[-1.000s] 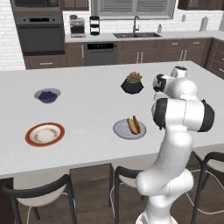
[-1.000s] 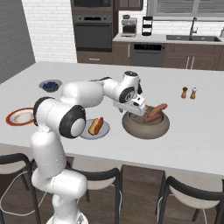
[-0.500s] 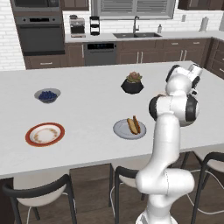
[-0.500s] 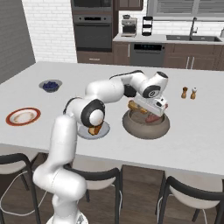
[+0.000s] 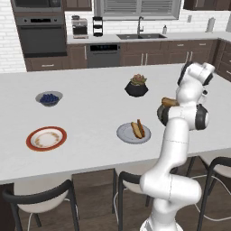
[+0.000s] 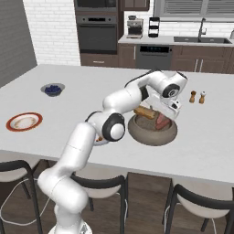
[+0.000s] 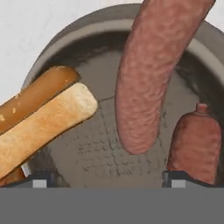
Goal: Place one bun and one sausage from the bowl on each plate.
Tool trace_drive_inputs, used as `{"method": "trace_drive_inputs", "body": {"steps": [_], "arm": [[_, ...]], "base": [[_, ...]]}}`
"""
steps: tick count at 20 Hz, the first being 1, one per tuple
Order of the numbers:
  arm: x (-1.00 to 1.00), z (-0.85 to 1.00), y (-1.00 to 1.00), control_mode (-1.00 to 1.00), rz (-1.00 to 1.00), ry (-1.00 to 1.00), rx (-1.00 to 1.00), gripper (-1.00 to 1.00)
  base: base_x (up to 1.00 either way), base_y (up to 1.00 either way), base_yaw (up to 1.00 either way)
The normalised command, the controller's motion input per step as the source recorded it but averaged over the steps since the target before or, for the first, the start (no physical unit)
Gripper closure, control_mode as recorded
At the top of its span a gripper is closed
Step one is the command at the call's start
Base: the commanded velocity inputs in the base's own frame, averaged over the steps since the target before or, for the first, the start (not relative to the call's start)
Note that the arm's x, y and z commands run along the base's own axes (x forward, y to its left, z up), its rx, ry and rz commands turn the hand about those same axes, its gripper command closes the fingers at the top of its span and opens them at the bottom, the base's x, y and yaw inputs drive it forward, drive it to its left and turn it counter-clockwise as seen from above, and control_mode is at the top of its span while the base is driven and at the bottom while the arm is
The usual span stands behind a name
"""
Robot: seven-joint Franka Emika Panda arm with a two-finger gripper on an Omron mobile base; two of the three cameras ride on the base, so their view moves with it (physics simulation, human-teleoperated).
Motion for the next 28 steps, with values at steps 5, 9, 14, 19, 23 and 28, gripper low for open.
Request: {"method": "trace_drive_inputs", "body": {"steps": [5, 9, 14, 19, 23, 28], "arm": [[-0.52, 0.01, 0.65, -1.0, -0.05, 0.02, -0.09, -1.0], [-0.86, -0.27, 0.31, -1.0, -0.07, 0.0, -0.2, -1.0], [-0.97, -0.72, 0.59, -1.0, -0.05, -0.09, -0.42, -1.0], [-0.19, -0.04, 0.15, -1.0, -0.03, -0.22, -0.11, -1.0], [0.2, 0.0, -0.31, -1.0, -0.01, -0.13, 0.0, -1.0], [0.05, 0.05, -0.26, -1.0, -0.03, -0.09, -0.02, -1.0]], "base": [[0.0, 0.0, 0.0], [0.0, 0.0, 0.0], [0.0, 0.0, 0.0], [0.0, 0.0, 0.0], [0.0, 0.0, 0.0], [0.0, 0.0, 0.0]]}}
